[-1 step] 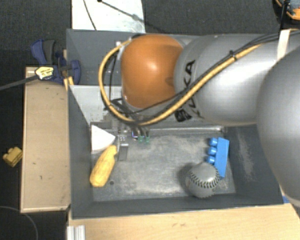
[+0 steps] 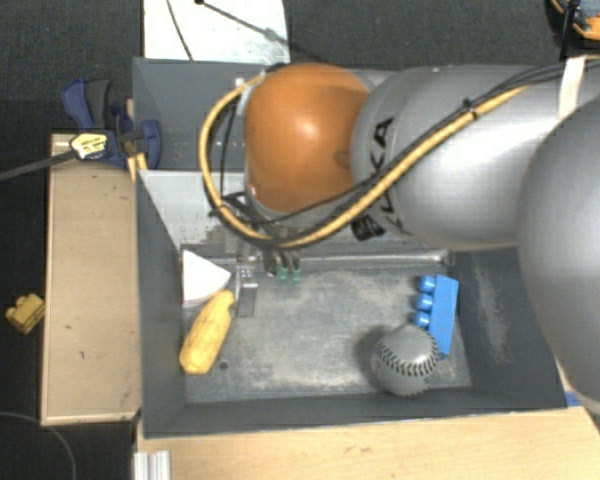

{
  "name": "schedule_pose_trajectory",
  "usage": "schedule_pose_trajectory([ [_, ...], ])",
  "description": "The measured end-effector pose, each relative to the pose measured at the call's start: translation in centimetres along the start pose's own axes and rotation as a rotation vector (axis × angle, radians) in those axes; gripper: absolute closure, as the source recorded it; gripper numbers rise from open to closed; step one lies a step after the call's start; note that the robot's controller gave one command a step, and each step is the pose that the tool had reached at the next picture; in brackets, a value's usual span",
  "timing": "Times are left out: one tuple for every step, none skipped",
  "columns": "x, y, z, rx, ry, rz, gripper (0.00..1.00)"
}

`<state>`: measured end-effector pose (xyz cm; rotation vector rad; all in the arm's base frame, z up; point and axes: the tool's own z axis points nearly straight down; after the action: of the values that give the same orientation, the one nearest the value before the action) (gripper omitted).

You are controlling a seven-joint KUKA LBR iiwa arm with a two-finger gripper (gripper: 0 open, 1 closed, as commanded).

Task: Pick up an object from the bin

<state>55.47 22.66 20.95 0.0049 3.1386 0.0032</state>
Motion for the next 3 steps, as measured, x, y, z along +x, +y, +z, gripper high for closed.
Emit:
schedule_pose_trajectory([
  [0.9,0.7,4.1,0.000,-0.002,-0.153,0.00],
  [2.1,1.6,5.7,0.001,0.003,-0.521,0.00],
  [1.8,2.3,7.9,0.000,0.001,-0.775,0.00],
])
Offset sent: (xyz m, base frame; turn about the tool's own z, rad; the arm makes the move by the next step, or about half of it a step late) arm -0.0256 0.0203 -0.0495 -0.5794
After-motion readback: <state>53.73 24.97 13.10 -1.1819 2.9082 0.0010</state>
